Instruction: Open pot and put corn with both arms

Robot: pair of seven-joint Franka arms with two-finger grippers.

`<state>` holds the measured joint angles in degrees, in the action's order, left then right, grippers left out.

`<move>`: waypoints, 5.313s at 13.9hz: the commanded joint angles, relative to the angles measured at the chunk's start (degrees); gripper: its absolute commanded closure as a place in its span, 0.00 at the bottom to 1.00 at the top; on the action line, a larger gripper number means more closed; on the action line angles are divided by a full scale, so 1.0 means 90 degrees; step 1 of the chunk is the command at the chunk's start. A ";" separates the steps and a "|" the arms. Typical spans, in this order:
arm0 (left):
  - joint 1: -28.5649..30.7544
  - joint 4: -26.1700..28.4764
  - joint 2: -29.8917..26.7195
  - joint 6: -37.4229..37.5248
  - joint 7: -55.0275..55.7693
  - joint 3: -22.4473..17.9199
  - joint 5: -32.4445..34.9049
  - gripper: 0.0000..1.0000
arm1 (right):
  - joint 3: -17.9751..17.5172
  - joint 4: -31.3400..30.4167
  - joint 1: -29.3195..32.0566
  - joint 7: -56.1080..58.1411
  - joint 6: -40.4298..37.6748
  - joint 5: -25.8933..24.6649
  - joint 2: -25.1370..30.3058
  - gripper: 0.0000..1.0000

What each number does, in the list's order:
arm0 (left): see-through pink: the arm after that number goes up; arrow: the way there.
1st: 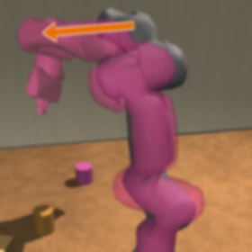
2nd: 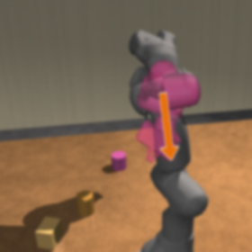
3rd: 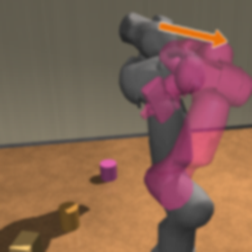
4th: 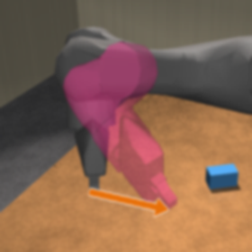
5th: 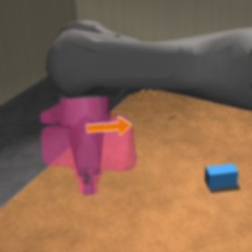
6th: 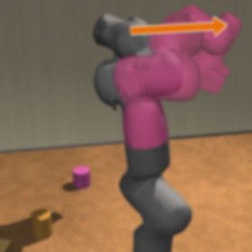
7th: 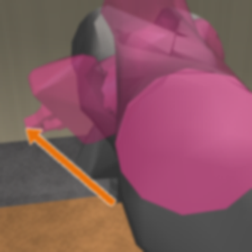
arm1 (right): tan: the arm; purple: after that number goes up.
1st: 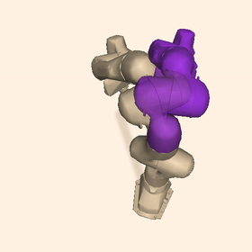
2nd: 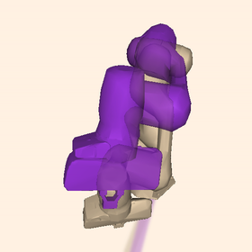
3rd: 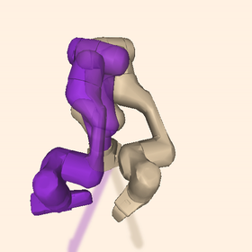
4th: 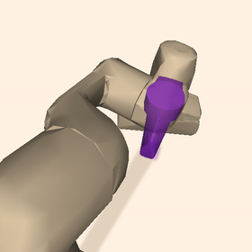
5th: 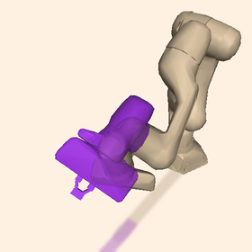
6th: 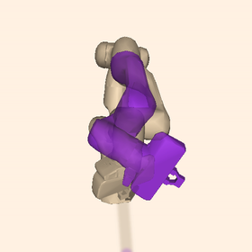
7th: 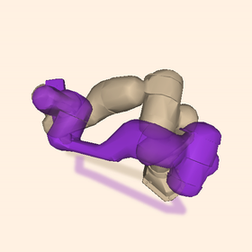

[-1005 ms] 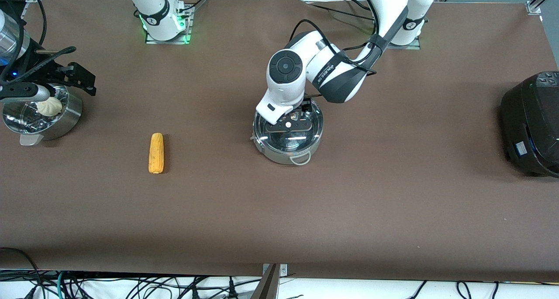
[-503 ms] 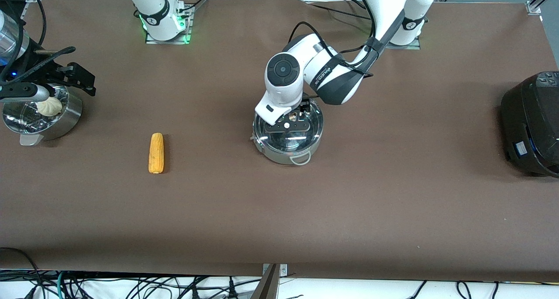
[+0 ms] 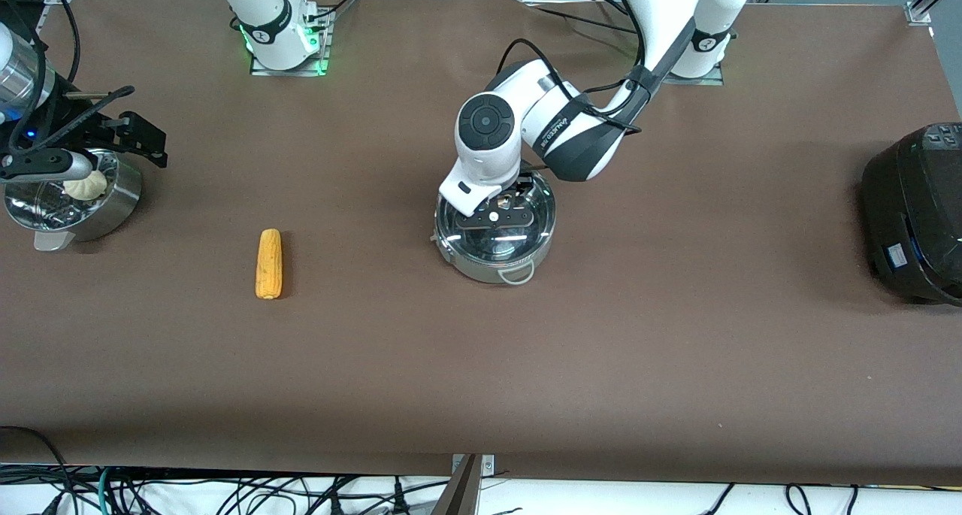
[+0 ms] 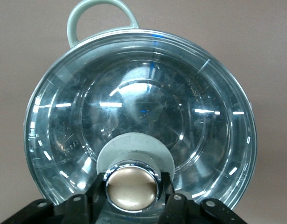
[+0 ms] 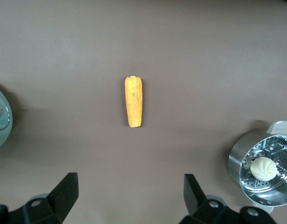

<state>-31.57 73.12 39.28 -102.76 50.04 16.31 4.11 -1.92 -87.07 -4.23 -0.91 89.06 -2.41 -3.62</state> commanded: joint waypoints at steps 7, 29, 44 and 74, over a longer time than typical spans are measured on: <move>0.0031 -0.0262 -0.0651 0.0400 -0.0013 0.0024 0.0022 0.84 | -0.0031 -0.0558 0.0002 0.0199 0.0825 0.0073 -0.0750 0.00; 0.5342 0.3337 -0.2030 -0.0746 -0.6848 0.0034 0.0657 0.87 | -0.0031 -0.3832 0.0011 0.0325 0.6940 -0.0006 -0.2420 0.20; 0.5412 0.4737 -0.1659 -0.2723 -0.6820 0.0034 0.1213 0.27 | -0.0167 -0.1142 -0.0368 0.0287 0.3187 0.0014 -0.2244 0.83; 0.3273 0.2546 -0.4558 0.0873 -0.5277 -0.1802 -0.0720 0.00 | -0.0119 0.1647 -0.4559 -0.6315 0.3054 -0.0160 -0.4197 0.74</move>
<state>-0.37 87.14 4.27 -90.66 0.53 1.39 -1.25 -3.34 -74.28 -45.35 -57.56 117.09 -0.88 -40.33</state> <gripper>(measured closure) 0.000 0.731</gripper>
